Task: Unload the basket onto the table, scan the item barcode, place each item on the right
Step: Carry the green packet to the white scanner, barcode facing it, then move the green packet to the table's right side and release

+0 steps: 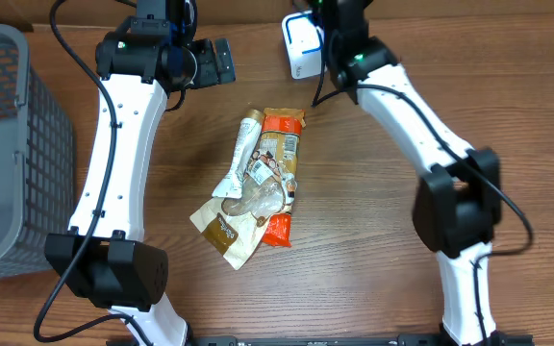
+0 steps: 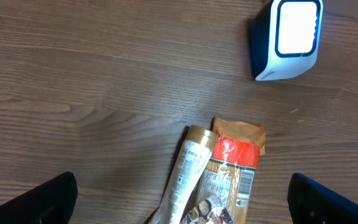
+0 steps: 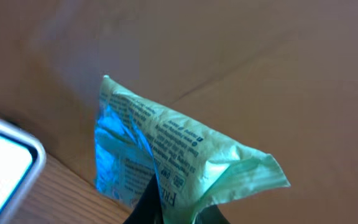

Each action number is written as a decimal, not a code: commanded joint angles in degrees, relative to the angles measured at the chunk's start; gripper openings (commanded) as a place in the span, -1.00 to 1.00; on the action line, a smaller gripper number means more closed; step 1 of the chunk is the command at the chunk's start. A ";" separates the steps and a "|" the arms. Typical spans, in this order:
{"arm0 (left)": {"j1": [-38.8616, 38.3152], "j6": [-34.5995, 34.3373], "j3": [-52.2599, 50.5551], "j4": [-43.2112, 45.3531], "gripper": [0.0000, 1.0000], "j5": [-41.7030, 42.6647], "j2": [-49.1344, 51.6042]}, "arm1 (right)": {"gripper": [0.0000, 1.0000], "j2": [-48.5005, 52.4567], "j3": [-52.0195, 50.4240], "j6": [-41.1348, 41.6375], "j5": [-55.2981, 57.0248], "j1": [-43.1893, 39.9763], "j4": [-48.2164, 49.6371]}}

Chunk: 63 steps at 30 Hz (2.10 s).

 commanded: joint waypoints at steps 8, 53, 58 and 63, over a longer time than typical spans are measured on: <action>-0.07 0.07 0.55 -0.02 0.99 -0.17 0.02 | -0.93 7.76 0.46 -19.50 1.77 1.68 6.75; -0.07 0.07 0.55 -0.02 0.99 -0.17 0.02 | -0.93 1.55 0.46 -9.35 6.93 4.72 1.14; -0.07 0.07 0.55 -0.02 0.99 -0.17 0.02 | -0.93 -9.64 0.48 4.70 5.88 4.52 -14.27; -0.07 0.07 0.55 -0.02 1.00 -0.17 0.02 | -0.93 -20.92 0.48 20.20 -8.39 3.76 -38.60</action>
